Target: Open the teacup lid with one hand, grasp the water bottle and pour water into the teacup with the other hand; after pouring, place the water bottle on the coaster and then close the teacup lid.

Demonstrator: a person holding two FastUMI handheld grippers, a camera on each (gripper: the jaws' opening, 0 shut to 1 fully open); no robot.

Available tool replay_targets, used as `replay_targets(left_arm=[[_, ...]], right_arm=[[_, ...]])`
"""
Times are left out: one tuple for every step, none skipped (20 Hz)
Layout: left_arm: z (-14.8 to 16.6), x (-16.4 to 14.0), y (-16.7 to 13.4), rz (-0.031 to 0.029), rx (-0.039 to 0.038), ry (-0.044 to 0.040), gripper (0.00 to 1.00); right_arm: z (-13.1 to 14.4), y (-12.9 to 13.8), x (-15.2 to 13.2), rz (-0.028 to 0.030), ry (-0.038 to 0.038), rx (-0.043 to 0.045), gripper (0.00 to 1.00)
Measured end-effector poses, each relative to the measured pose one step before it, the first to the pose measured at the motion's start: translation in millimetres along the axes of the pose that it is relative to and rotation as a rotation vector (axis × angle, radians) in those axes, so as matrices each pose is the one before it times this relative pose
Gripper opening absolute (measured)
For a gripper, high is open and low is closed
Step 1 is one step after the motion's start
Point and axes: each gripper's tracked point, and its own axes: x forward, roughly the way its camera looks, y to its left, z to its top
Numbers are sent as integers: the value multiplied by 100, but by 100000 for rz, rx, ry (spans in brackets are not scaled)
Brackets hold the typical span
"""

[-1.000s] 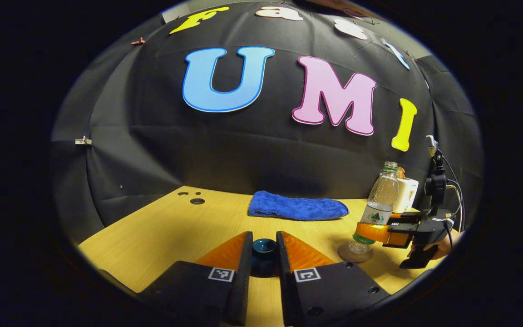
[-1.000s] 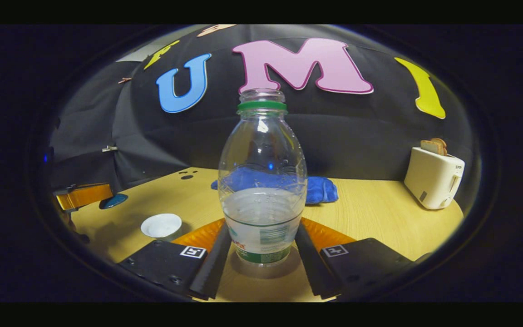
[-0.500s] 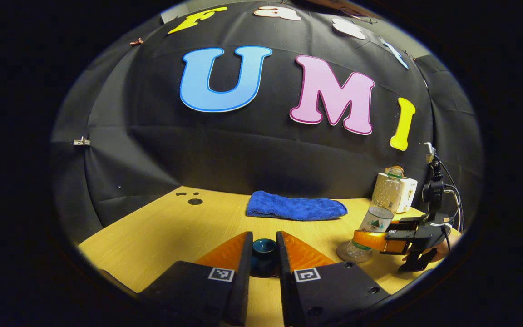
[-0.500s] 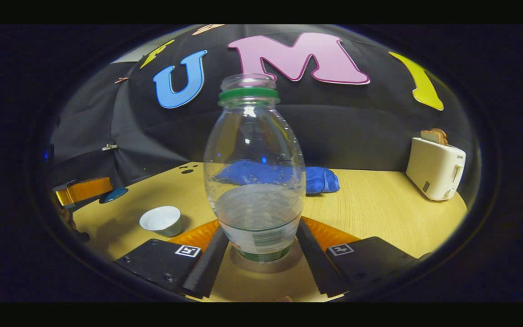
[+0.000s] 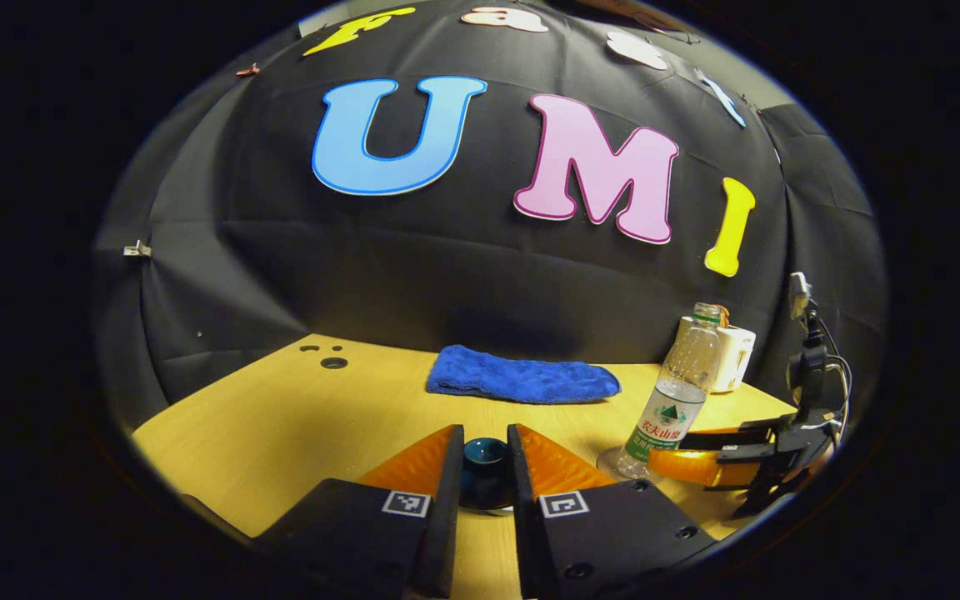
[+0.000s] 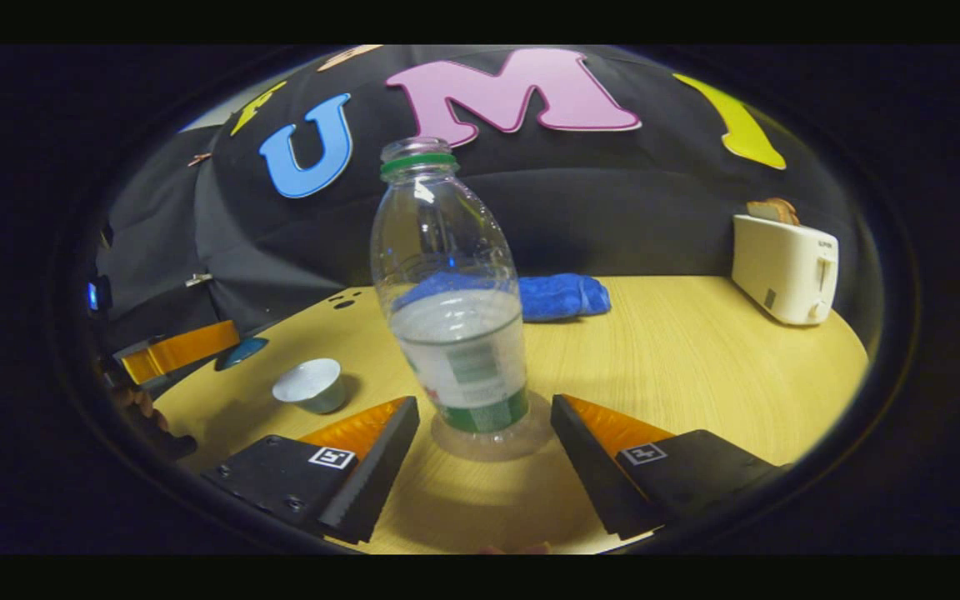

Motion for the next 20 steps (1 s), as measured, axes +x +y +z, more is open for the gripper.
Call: replay_targets(left_arm=[[-225,374,-339,-520,-137,64,33],[-184,292,-408,-429,87,28,33],[-292,396,-312,-470,316,-13,29],[-147,371,-326,-322,539,-113,33],[-261,369,-206,-200,692,-52,33],[-206,347,-157,25,746,7,30],[-274,343,-53,226,625,128,33],[-312,316,-28,196,347,310,33],[-421,289,-69,-154,-115,657,29],[-248,161,-82,19,-246,532,33],[-276,219,-124,-1,-80,373,37],[-208,154,-28,92,439,424,33],[-244,165,43,235,734,261,34],[-119,53,32,487,653,169,34],[-167,77,80,370,321,-54,34],[-157,60,74,276,274,223,34],[-257,111,-17,78,303,539,34],[161,53,-104,-245,501,-330,34],[-51,40,-108,-184,445,23,34],[-77,-33,-62,129,665,473,35]], right_arm=[[-47,-263,-867,-1113,-241,-452,99],[61,-311,-946,-1269,-513,-304,99],[194,-385,-848,-1344,-593,-103,99],[144,-386,-725,-1192,-588,199,99],[101,-519,-511,-1443,-309,56,99],[188,-551,-579,-1387,-281,358,99],[143,-466,-311,-1218,2,806,99],[3,-459,-404,-970,261,805,99],[174,-350,-149,-744,-208,748,99],[111,-243,-215,-547,-308,605,99],[30,-238,10,-446,260,359,99],[-59,-194,-49,-338,110,390,99],[-28,-116,2,28,152,418,99],[96,-114,-3,-116,-155,734,99],[31,118,53,692,150,834,99],[-64,44,-27,228,66,375,99],[85,-25,65,-133,-167,-213,99],[-46,-93,-9,-156,73,-344,99],[-7,-62,43,-104,5,-61,99],[109,95,-41,127,-33,179,99]])
